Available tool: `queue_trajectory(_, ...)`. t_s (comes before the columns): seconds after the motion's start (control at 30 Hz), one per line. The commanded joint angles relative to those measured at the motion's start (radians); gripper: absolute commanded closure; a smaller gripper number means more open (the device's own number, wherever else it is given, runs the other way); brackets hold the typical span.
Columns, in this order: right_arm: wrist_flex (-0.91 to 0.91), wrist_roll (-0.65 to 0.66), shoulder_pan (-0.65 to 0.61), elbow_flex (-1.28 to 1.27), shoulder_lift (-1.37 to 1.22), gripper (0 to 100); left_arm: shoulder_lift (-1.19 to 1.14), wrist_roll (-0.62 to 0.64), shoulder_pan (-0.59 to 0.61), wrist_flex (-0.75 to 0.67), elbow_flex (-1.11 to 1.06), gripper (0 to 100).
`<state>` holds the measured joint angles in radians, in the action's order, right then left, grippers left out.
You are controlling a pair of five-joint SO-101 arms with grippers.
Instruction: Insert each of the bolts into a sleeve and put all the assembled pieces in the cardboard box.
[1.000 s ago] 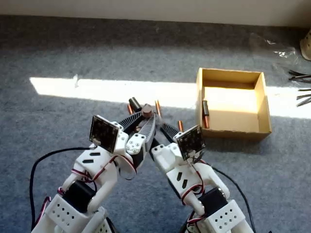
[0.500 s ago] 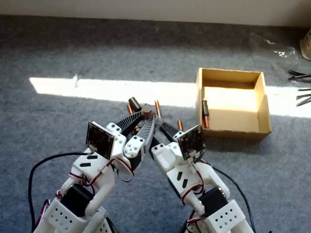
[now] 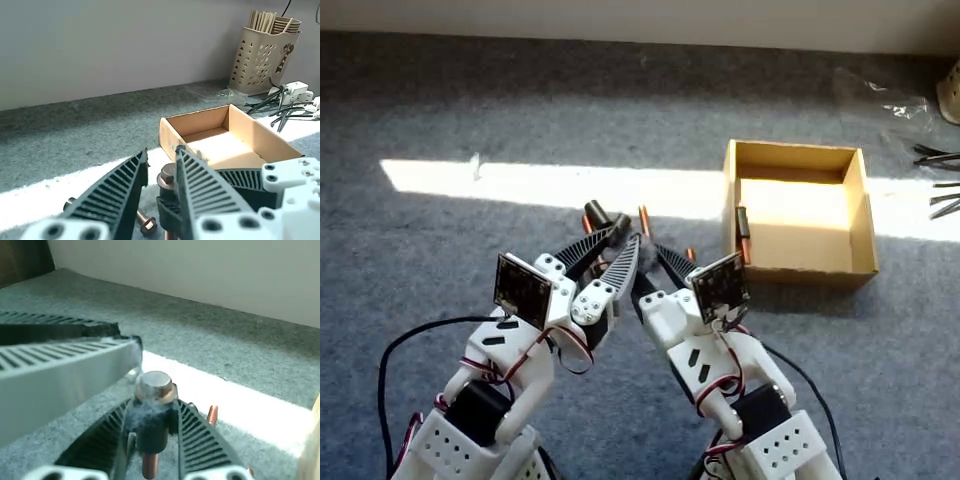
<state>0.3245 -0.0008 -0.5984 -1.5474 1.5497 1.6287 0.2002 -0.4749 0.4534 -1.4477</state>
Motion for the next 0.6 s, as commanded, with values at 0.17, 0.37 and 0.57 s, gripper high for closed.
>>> queue_trajectory(0.17,0.110,0.028,0.062,0.090,0.005,99.3,0.015,-0.008,0.111,-0.003,0.018,90)
queue_trajectory(0.37,0.337,0.037,0.191,0.280,-0.004,99.3,0.010,-0.008,0.182,0.002,0.013,90)
queue_trajectory(0.57,0.418,0.089,0.348,0.415,-0.030,99.3,0.007,-0.008,0.260,0.002,0.007,90)
